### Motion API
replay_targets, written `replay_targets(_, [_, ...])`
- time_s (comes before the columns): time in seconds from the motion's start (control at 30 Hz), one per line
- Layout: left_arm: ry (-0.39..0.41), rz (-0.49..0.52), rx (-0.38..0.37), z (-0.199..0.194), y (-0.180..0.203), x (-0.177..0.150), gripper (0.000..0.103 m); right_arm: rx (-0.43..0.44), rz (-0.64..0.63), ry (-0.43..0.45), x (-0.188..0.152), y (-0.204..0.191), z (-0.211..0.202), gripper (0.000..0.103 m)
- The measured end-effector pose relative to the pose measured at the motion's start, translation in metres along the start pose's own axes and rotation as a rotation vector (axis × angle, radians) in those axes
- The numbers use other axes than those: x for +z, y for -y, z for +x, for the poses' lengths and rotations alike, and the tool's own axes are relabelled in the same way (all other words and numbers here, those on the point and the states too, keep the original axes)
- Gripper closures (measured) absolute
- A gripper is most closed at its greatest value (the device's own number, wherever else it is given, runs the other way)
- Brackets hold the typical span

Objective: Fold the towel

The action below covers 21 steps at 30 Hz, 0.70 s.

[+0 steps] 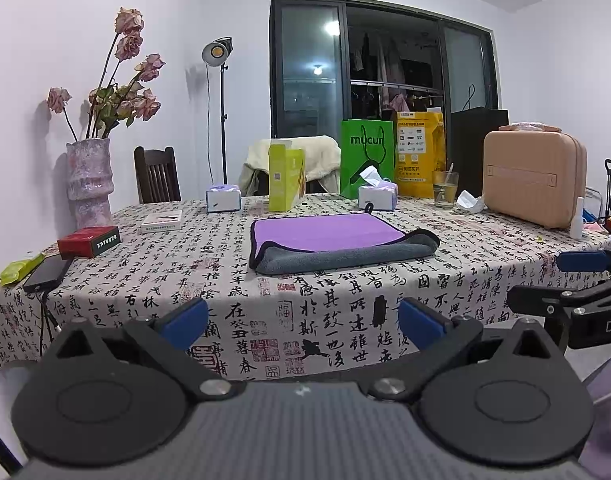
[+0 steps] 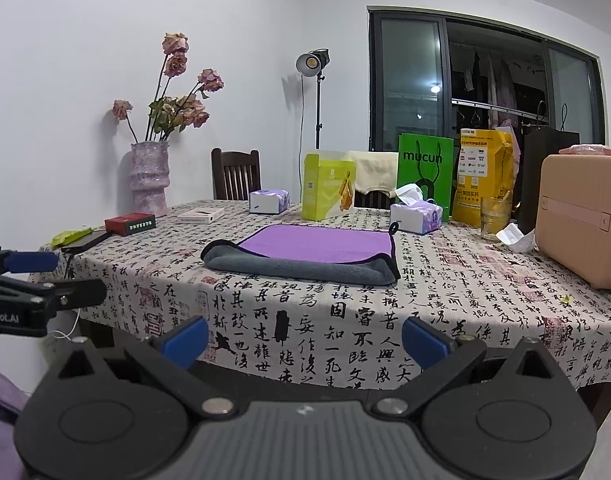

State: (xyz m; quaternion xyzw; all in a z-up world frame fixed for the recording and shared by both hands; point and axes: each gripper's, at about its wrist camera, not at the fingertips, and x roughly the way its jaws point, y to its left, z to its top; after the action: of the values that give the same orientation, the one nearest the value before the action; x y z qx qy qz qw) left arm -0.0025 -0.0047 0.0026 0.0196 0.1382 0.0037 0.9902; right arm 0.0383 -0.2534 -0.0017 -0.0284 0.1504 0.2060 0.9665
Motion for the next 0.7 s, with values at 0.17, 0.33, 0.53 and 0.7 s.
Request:
replay_targets(0.17, [0.0, 0.0, 0.001, 0.0003, -0.0003, 0.0001, 0.0, -0.001, 0.0, 0.001, -0.0001, 0.0, 0.0001, 0.0])
replay_targets(0.33, [-0.001, 0.001, 0.0, 0.0003, -0.0003, 0.0003, 0.0, -0.001, 0.001, 0.001, -0.0001, 0.0001, 0.0001, 0.0])
replay_targets(0.53, [-0.001, 0.007, 0.001, 0.0, -0.001, -0.0003, 0.0, -0.01, 0.002, 0.004, -0.0004, 0.0004, -0.0003, 0.0])
replay_targets(0.7, [0.005, 0.013, 0.005, 0.0004, -0.0009, 0.0014, 0.0, -0.015, 0.0, 0.014, 0.0002, -0.0002, -0.0021, 0.0])
